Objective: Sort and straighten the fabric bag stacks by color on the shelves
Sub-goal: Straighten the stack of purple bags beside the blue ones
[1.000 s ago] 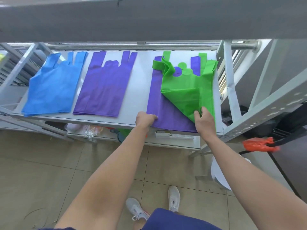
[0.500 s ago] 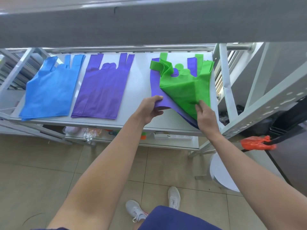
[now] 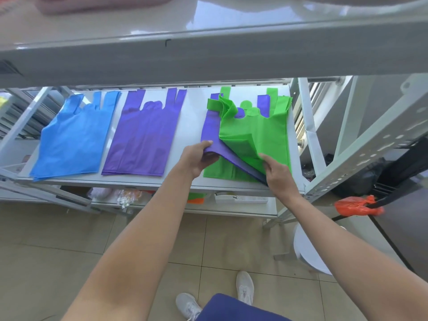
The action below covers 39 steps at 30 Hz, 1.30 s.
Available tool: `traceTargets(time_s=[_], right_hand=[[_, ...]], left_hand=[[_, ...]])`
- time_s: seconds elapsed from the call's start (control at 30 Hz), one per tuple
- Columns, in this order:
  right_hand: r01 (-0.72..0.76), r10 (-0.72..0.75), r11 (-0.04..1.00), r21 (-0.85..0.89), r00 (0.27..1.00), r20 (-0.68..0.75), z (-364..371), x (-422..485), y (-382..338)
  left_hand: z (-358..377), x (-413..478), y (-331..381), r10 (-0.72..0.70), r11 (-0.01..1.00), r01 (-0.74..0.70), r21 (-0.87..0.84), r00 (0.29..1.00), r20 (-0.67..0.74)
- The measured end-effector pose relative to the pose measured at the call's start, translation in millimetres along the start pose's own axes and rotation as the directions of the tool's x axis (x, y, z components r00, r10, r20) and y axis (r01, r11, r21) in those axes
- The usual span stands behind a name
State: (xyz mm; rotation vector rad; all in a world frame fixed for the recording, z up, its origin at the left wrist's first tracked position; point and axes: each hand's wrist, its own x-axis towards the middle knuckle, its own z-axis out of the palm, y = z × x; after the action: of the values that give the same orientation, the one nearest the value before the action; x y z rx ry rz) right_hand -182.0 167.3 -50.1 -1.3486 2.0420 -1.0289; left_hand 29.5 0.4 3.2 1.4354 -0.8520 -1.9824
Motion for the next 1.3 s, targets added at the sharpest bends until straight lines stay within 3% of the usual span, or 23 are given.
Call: traceTargets(time_s=[0.07, 0.13, 0.4, 0.5, 0.6, 0.67, 0.7, 0.73, 0.77, 0.8, 0.87, 0.93, 0.97, 1.0, 1.03, 1.13, 1.23, 1.3], right_hand=[[0.043, -0.038, 0.996, -0.077, 0.997, 0.062, -1.2, -3.4, 0.9], [0.071, -0.049, 0.985, -0.158, 0.989, 0.14, -1.4, -6.9, 5.3], [0.187, -0.001, 0.867, -0.462, 0.928, 0.373, 2.0, -19.9, 0.4], [0.182, 0.091, 0.83, -0.526, 0.888, 0.451, -3.9, -15.9, -3.9], [-0.012, 0.146, 0.943, -0.333, 0.913, 0.381, -4.7, -13.5, -31.4], [-0.258, 0.204, 0.963, 0.075, 0.885, 0.419, 7.5, -20.5, -59.8], [-0.456, 0.241, 0.84, 0.292, 0.797, 0.554, 17.0, -22.9, -74.2], [-0.649, 0.216, 0.633, 0.421, 0.671, 0.71, 27.1, -24.9, -85.7], [-0.772, 0.139, 0.442, 0.457, 0.562, 0.815, 35.9, -25.3, -92.9], [-0.829, 0.057, 0.295, 0.476, 0.513, 0.857, 41.5, -25.6, -100.2], [-0.829, -0.002, 0.09, 0.553, 0.555, 0.832, 43.9, -21.4, -103.3], [-0.767, 0.034, -0.056, 0.639, 0.638, 0.769, 38.7, -17.2, -95.2], [-0.754, 0.092, -0.105, 0.648, 0.642, 0.761, 35.6, -13.8, -84.0], [-0.768, 0.155, -0.108, 0.632, 0.614, 0.774, 32.6, -10.7, -71.0], [-0.795, 0.228, -0.04, 0.605, 0.582, 0.78, 29.4, -9.4, -58.3], [-0.855, 0.397, 0.311, 0.414, 0.513, 0.761, 25.5, -17.3, -36.7], [-0.761, 0.434, 0.599, 0.249, 0.571, 0.697, 33.8, -33.3, -31.2], [-0.724, 0.443, 0.624, 0.293, 0.637, 0.631, 38.7, -38.0, -31.4]], left_hand=[[-3.3, -3.6, 23.4, 0.057, 0.982, -0.043, -0.183, 0.996, 0.07], [-11.2, -11.8, 54.5, 0.143, 0.948, -0.124, -0.294, 0.989, 0.044], [-38.2, -62.3, 144.9, 0.387, 0.78, -0.354, -0.516, 0.921, -0.047], [-32.9, -86.9, 155.0, 0.479, 0.724, -0.422, -0.546, 0.877, -0.044], [-29.1, -116.1, 144.3, 0.512, 0.664, -0.412, -0.624, 0.859, -0.023], [-25.2, -133.5, 117.4, 0.509, 0.648, -0.36, -0.671, 0.86, 0.029], [-24.6, -139.1, 98.8, 0.513, 0.651, -0.349, -0.674, 0.857, 0.052], [-24.7, -145.3, 78.2, 0.508, 0.661, -0.337, -0.671, 0.859, 0.069], [-27.7, -149.5, 55.7, 0.483, 0.675, -0.318, -0.666, 0.873, 0.073], [-32.9, -152.6, 32.4, 0.433, 0.695, -0.286, -0.659, 0.899, 0.066], [-51.8, -155.0, -14.2, 0.309, 0.736, -0.206, -0.645, 0.95, 0.049], [-76.6, -156.8, -54.5, 0.195, 0.805, -0.132, -0.579, 0.98, 0.048], [-88.6, -157.1, -72.2, 0.134, 0.841, -0.087, -0.534, 0.99, 0.05], [-98.3, -158.7, -88.3, 0.068, 0.874, -0.035, -0.485, 0.996, 0.051], [-106.7, -160.2, -102.8, 0.011, 0.906, 0.011, -0.423, 0.999, 0.05], [-130.6, -159.6, -137.3, -0.081, 0.961, 0.094, -0.26, 0.995, 0.062], [-146.7, -152.6, -152.8, -0.163, 0.955, 0.189, -0.229, 0.978, 0.128], [-149.1, -146.7, -154.0, -0.232, 0.936, 0.263, -0.233, 0.961, 0.153]])
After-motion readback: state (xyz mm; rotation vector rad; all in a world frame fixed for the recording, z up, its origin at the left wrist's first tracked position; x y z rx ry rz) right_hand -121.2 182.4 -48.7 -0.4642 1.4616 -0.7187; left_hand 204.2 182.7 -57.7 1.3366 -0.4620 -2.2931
